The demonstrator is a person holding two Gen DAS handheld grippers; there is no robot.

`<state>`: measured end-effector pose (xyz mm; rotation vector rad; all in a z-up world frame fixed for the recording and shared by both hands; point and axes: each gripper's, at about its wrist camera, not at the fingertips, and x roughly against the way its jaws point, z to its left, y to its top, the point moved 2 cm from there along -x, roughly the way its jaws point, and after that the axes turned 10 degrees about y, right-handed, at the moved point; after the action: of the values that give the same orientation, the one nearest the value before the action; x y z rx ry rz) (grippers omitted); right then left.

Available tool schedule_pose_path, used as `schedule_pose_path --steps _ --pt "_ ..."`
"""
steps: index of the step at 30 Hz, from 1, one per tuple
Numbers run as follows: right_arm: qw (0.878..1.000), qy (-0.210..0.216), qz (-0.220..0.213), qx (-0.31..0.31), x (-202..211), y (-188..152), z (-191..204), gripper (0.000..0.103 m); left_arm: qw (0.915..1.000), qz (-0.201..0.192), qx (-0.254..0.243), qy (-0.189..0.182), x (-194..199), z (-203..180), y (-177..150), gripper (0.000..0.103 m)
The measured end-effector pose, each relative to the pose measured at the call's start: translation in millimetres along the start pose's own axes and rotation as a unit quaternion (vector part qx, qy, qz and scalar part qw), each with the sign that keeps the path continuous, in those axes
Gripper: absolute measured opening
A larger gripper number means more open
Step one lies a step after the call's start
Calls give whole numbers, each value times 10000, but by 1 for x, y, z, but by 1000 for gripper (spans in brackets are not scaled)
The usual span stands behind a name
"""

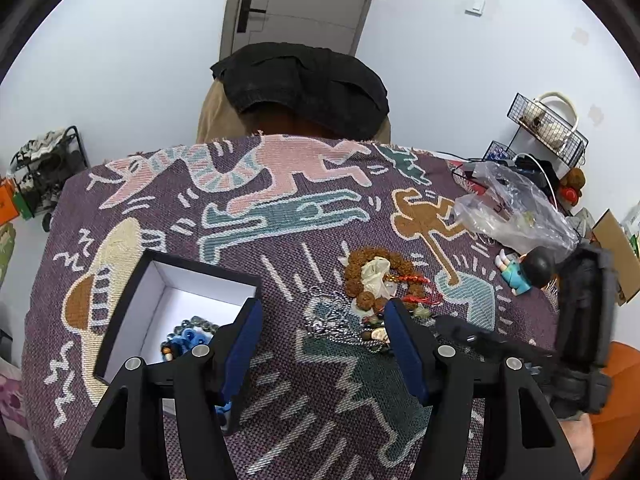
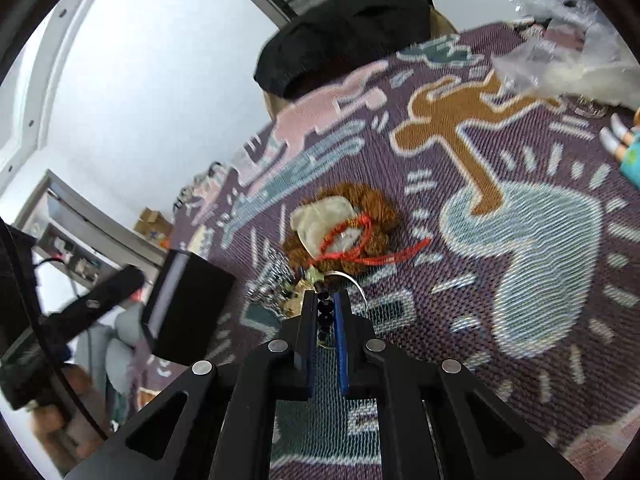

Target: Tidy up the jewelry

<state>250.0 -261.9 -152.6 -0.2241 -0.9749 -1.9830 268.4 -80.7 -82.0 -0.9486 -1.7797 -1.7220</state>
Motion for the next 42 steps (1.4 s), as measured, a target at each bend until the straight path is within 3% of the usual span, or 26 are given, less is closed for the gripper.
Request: schedule_pose_path --steps 2,9,18,27,34,40,42 --pt "9999 71 -113 13 9 2 3 9 9999 67 -87 -2 -5 -7 1 54" --pt "9987 258 -432 84 41 6 9 9 9992 250 -302 87 -24 -26 -2 53" --pt "9966 323 -755 1 74 8 -2 9 9950 550 -649 532 -56 -44 -5 53" --pt "9951 362 -904 -165 86 6 -20 9 9862 1047 -635 1112 -90 -39 -9 53" --pt "9943 390 -940 -306 91 4 -34 9 9843 1299 -538 1069 -104 -40 -13 53" --pt "9935 409 -982 -414 95 2 -42 9 9868 1199 -494 973 -104 -38 -14 53" --pt "9933 428 -994 -413 96 2 -41 9 9863 1139 -552 1057 -104 -38 -15 43"
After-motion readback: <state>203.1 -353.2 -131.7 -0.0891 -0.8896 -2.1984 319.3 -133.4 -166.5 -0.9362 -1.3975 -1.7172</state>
